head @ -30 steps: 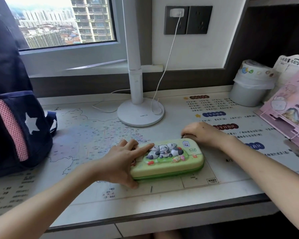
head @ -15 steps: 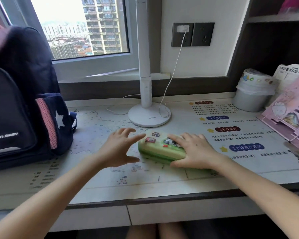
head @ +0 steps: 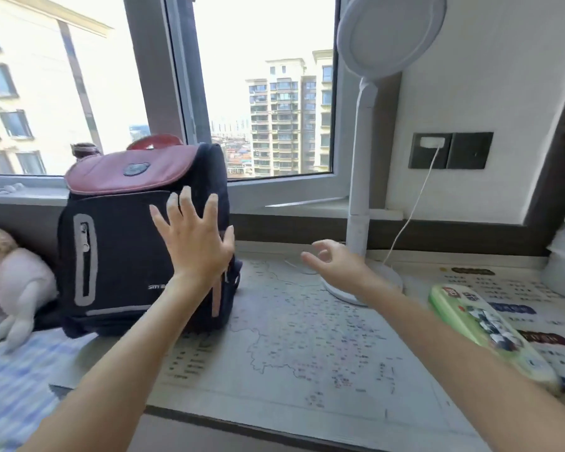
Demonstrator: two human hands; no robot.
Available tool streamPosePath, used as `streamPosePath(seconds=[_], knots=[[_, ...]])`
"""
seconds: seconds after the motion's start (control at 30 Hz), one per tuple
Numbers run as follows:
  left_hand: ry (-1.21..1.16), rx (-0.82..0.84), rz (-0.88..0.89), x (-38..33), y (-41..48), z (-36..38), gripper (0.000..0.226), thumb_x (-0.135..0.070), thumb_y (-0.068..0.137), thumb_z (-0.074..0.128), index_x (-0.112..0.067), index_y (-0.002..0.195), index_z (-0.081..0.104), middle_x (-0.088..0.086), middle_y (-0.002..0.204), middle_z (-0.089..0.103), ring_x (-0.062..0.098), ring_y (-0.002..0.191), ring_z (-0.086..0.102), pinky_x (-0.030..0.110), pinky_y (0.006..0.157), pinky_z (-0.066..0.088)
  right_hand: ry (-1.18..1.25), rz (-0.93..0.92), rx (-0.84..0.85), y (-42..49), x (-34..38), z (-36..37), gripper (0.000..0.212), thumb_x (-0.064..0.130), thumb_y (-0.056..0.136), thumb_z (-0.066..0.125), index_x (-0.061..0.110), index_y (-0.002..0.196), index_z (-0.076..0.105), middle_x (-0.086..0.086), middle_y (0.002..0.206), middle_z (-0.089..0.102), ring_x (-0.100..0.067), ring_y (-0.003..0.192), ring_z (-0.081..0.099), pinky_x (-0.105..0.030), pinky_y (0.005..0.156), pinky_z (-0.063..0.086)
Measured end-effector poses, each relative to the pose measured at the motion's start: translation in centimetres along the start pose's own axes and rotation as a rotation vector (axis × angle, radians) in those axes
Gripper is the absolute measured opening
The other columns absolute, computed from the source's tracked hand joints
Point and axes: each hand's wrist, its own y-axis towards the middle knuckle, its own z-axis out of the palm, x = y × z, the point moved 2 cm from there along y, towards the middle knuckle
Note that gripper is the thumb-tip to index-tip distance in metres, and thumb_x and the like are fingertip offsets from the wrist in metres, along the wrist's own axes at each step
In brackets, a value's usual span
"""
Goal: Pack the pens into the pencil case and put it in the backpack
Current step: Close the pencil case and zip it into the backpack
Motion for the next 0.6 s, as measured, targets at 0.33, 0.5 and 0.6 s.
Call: streamPosePath(seconds=[0.33, 0.5, 0.6], knots=[[-0.159, 0.197, -0.348, 9.1, 2.6, 1.4, 0.077, -0.067, 0.081, 0.041, -0.034, 0.145, 0.013, 0.021, 0.154, 0.004, 0.042, 0.140, 0.007, 0.055, 0.113, 0.014, 0.121, -0.301, -0.226, 11.5, 14.0, 6.2, 0.054, 0.028, 0.095, 0.045, 0.026, 0.144, 0.022, -0.012, 0.144, 0.038, -0.032, 0.129, 0.040, -0.047, 0.103, 0.035], [-0.285, 0.191, -0.298, 10.1, 2.9, 1.3, 0.071, -0.061, 0.082, 0.048, -0.037, 0.143, 0.020, 0.007, 0.156, 0.003, 0.037, 0.142, 0.000, 0.048, 0.113, 0.019, -0.579, -0.714, -0.165, 16.5, 19.1, 5.7, 0.049, 0.022, 0.095, 0.045, 0.034, 0.140, 0.032, -0.005, 0.153, 0.026, -0.026, 0.141, 0.020, -0.046, 0.114, 0.020], [-0.304, 0.188, -0.280, 10.8, 3.1, 1.3, 0.066, -0.057, 0.083, 0.051, -0.035, 0.140, 0.027, 0.005, 0.154, 0.011, 0.036, 0.141, 0.007, 0.046, 0.112, 0.022, -0.840, -0.939, -0.077, 17.4, 19.9, 5.4, 0.037, 0.018, 0.096, 0.041, 0.031, 0.130, 0.048, 0.002, 0.144, 0.042, -0.018, 0.138, 0.029, -0.041, 0.115, 0.013]])
